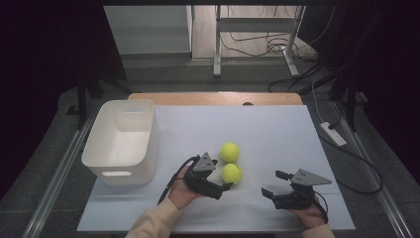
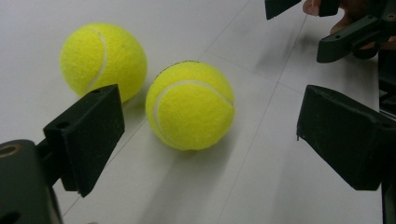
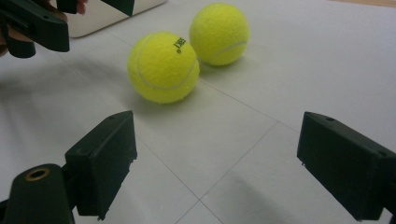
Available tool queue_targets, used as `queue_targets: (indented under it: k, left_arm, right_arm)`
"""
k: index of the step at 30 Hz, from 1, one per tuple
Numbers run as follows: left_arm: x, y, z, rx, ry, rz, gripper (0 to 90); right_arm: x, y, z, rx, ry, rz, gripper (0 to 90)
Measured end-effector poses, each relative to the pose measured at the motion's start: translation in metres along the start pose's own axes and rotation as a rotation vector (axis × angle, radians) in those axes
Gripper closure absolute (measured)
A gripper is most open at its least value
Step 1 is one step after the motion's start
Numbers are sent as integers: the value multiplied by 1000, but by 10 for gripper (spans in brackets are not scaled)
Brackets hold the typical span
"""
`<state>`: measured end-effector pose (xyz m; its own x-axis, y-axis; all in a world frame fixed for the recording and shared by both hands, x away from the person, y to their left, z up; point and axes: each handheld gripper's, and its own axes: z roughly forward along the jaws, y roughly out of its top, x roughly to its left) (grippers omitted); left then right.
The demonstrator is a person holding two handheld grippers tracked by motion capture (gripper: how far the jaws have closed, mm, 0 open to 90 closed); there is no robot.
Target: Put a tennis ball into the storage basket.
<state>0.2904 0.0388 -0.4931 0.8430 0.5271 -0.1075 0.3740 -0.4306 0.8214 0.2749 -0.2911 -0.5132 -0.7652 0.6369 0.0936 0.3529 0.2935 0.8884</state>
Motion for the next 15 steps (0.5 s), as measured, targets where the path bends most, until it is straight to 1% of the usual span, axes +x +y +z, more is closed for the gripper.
queue_targets:
  k: [4, 7, 15]
  left_arm:
    - [0, 0, 3, 4, -2, -3, 85]
    - [1, 1, 5, 10, 5, 4, 85]
    - [5, 5, 12, 28, -3, 0, 85]
  right_arm:
    - [0, 0, 0, 1, -1, 0, 121]
    - [0, 0, 0, 2, 1, -1, 121]
    - [0, 0, 0, 3, 2, 3, 121]
